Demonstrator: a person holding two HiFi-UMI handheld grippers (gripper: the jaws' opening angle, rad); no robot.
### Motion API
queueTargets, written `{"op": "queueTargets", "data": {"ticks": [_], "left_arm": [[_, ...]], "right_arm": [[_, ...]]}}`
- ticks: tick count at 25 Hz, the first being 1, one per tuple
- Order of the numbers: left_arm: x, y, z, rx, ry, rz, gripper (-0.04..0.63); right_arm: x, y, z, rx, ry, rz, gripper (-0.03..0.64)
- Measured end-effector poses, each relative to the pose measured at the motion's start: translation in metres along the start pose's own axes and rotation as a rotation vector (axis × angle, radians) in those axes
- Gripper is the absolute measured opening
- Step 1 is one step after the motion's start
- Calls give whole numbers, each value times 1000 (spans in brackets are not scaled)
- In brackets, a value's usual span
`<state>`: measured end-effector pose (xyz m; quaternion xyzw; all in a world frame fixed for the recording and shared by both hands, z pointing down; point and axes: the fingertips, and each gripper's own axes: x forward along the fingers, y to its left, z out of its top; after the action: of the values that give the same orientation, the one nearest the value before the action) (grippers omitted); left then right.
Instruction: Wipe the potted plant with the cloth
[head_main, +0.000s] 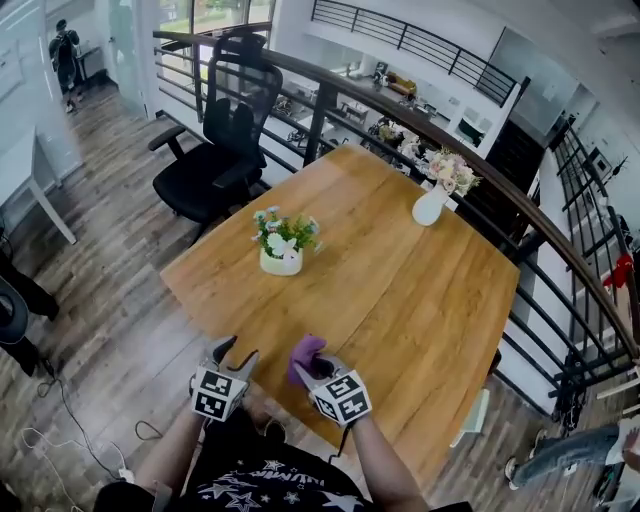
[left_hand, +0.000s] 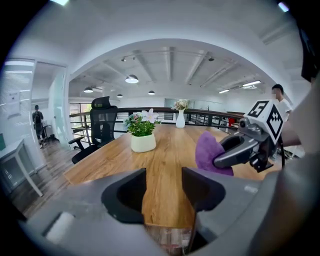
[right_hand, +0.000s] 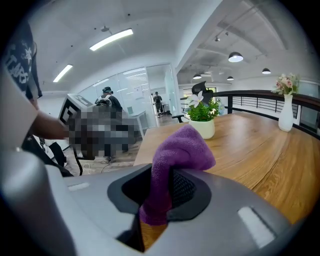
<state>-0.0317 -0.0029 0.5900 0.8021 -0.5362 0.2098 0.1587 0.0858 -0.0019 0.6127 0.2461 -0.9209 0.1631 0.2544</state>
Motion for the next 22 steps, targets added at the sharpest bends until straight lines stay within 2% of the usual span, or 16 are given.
{"op": "queueTargets", "data": {"ticks": [4,8,13,19,22], "left_arm": [[-17,6,-13,-30,-5,42,198],[-37,11,-21,-97,-24,72,178],[-63,13,-35,-105,-34,102,103],[-110,10,-51,-174,-69,127,78],[-137,14,-65,-180,-73,158,61]], "right_arm": [[4,12,-3,-15,-1,32,86],[7,18,-2,-21,5,43,86],[9,34,8,-52,1,49,86],[4,62,16,-77,-8,45,86],[-6,74,28,-79,-39,31,86]]}}
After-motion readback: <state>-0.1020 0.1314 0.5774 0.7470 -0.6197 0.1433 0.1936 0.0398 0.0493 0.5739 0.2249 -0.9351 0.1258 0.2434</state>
